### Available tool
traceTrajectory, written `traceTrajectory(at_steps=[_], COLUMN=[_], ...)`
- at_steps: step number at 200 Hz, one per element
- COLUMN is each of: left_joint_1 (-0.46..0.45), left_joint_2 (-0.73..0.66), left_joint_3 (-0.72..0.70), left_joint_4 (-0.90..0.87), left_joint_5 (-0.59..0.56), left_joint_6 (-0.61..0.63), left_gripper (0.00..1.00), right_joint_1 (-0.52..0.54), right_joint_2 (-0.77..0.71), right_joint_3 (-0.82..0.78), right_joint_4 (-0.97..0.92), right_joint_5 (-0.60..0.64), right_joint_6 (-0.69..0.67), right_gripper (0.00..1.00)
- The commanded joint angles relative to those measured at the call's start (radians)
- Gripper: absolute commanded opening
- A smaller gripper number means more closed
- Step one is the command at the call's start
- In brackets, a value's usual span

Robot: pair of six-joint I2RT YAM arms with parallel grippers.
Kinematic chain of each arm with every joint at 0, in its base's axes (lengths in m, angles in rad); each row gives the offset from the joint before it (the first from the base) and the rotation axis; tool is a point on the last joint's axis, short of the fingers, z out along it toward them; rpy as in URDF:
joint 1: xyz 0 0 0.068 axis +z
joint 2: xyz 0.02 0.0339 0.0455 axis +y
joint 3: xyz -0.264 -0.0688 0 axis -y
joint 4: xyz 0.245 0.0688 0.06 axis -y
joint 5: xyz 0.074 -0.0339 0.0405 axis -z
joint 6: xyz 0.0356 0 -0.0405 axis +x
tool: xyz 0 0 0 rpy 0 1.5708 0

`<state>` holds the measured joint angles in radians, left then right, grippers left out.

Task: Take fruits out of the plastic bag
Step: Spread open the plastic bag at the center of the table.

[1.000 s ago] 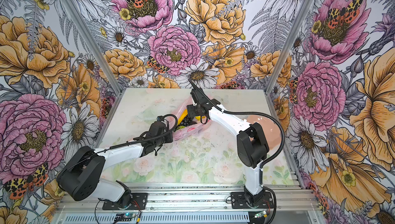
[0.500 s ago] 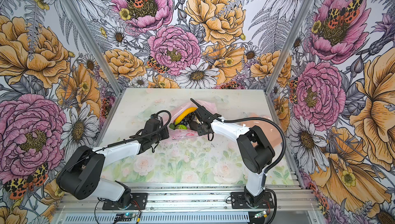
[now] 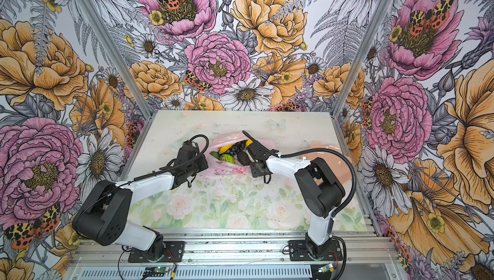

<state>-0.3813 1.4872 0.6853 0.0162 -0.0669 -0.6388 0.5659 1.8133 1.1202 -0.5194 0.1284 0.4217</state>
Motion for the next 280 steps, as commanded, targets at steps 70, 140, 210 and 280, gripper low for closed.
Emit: traceTrajectory(at_steps=[70,140,210,280], left_joint_1=[0.008,0.022,0.056,0.058], left_joint_2=[-0.125,-0.096,0.094,0.128], left_joint_3=[-0.035,0.067,0.147,0.107], left_joint_4=[-0.104,-0.212,-0.098,-0.082], left_joint_5=[-0.043,-0.033,0.059,0.066], left_joint_6=[-0.027,-0.136,-0.168,-0.16], left_gripper=[0.3,0.83,0.83,0.38], right_joint_1=[0.017,0.102,0.133,0.093], right_joint_2=[0.21,0.15,0.123,0.104], right_joint_3=[0.268,0.151,0.101,0.099], right_joint_4=[0.073,0.089,0.113,0.123], right_joint_5=[-0.058,0.001,-0.004,-0.019], right_joint_6=[-0.067,-0.051,-0.029,-0.029], right_gripper=[0.53,0.53,0.54,0.54])
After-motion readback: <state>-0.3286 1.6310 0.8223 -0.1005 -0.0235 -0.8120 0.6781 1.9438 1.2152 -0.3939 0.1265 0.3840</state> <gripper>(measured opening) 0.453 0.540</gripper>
